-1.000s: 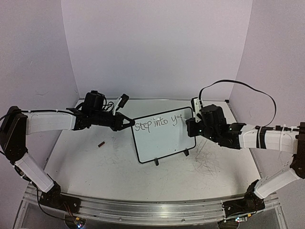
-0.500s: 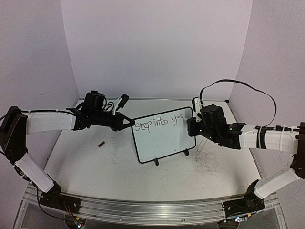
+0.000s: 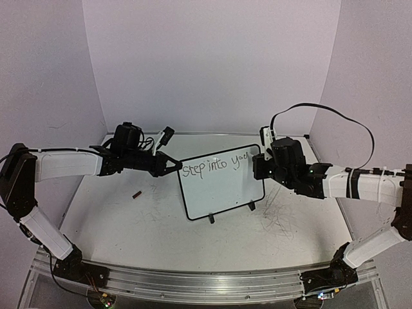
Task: Write a sentence on the whiteboard
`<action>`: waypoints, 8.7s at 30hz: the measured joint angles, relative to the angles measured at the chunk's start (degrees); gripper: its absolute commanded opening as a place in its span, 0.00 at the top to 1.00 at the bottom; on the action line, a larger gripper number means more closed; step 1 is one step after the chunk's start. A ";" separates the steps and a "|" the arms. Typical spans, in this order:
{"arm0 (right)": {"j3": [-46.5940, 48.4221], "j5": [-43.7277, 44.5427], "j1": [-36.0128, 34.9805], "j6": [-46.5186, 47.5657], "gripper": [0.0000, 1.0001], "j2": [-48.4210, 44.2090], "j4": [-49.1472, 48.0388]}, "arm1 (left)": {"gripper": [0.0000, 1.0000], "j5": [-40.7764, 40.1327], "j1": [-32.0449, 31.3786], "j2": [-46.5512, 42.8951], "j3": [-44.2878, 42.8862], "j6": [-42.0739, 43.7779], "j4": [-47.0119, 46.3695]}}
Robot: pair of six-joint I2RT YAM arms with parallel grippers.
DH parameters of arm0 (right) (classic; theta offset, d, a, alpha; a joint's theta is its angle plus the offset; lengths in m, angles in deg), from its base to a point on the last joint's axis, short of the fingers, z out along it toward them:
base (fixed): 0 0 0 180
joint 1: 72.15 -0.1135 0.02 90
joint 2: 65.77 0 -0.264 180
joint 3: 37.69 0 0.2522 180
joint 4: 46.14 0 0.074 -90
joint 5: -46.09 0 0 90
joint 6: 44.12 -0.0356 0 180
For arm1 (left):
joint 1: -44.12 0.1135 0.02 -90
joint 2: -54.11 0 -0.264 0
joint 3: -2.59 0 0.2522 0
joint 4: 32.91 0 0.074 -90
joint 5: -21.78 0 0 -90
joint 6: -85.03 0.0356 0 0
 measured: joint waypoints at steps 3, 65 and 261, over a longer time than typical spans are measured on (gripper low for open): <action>0.00 -0.14 0.00 -0.09 1.00 0.00 0.05 | 1.00 -0.07 0.00 -0.04 0.00 0.02 0.02; -2.80 -0.91 1.33 -1.00 1.00 -1.11 0.56 | 1.00 -1.11 -0.48 -0.52 0.00 0.48 0.59; 14.87 6.68 -26.32 -7.48 1.00 21.42 2.04 | 1.00 -2.99 -1.33 -1.11 0.26 0.33 0.57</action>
